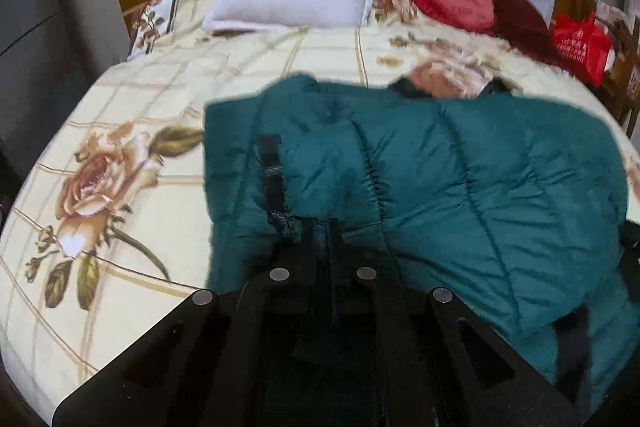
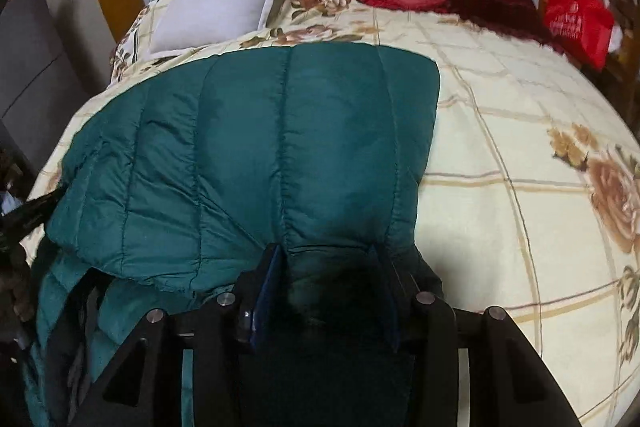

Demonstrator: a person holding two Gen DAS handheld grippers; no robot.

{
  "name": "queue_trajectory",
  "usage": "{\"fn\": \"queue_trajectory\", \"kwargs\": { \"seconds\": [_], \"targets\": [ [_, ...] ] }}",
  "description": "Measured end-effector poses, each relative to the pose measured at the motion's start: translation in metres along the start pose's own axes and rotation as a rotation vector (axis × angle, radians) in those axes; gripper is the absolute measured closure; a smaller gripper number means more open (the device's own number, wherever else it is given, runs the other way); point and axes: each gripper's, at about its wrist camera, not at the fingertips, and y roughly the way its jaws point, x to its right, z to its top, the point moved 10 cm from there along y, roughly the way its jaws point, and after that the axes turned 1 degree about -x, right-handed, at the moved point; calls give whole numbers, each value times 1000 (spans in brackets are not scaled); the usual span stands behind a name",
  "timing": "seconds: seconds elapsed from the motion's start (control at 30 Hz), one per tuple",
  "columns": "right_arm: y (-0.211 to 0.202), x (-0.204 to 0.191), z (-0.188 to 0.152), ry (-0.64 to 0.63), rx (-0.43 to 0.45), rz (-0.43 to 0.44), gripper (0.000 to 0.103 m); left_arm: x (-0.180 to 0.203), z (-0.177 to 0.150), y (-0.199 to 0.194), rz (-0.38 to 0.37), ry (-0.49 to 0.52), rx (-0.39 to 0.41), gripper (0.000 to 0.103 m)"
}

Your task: Fold large clothes

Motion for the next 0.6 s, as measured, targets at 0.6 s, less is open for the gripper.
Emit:
{"fn": "queue_trajectory", "kwargs": {
  "seconds": [0.6],
  "targets": [
    [48,35,80,81,-2,-154,61,10,13,39,-41,-19,-46,97]
  ]
}}
